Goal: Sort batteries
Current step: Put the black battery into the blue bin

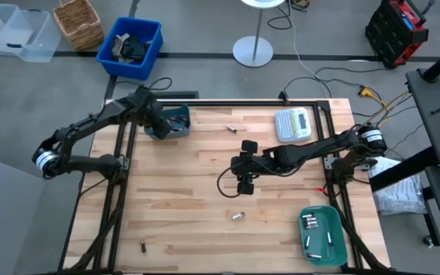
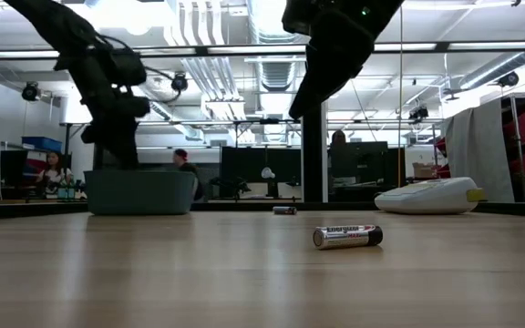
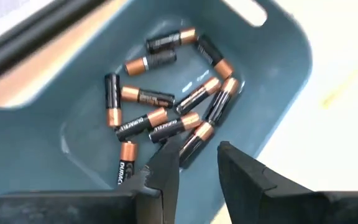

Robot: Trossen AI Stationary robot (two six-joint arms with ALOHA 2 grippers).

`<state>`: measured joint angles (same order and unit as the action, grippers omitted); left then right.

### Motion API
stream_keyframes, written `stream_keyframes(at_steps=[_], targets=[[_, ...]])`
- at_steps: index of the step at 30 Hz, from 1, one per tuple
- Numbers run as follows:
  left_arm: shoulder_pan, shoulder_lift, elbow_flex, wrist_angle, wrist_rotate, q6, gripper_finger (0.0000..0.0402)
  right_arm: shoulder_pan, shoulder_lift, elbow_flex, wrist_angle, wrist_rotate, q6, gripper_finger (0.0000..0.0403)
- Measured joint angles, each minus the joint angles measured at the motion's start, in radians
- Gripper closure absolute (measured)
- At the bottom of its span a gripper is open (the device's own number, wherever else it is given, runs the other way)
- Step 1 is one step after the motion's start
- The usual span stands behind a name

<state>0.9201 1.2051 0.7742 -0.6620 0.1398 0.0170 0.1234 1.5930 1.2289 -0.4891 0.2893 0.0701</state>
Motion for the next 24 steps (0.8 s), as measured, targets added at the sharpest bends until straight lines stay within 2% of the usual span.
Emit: stream_keyframes(at_steps=[5, 9, 11, 14, 21, 24], targets=[[-0.065, -0.112, 0.000, -0.001, 0.000, -0.063, 0.0311, 0.000, 0.000, -0.001, 0.000, 0.000, -0.003, 0.0237], [-0.229, -0.199, 0.000, -0.009, -0.001, -0.168, 0.0311, 0.000, 0.000, -0.002, -0.001, 0.000, -0.003, 0.0231], [-0.354, -0.238, 0.000, -0.010, -0.038, -0.242, 0.0311, 0.000, 0.000, -0.002, 0.000, 0.000, -0.003, 0.0229], [-0.578, -0.287, 0.000, -0.033, -0.157, -0.383, 0.0313, 0.000, 0.000, -0.004, 0.000, 0.000, -0.003, 0.0231], [-1.120, -0.318, 0.000, -0.087, -0.374, -0.851, 0.0319, 0.000, 0.000, -0.027, -0.003, -0.001, -0.003, 0.0243], [-1.301, -0.299, 0.000, -0.097, -0.418, -1.052, 0.0320, 0.000, 0.000, -0.040, -0.005, -0.006, 0.008, 0.0241]])
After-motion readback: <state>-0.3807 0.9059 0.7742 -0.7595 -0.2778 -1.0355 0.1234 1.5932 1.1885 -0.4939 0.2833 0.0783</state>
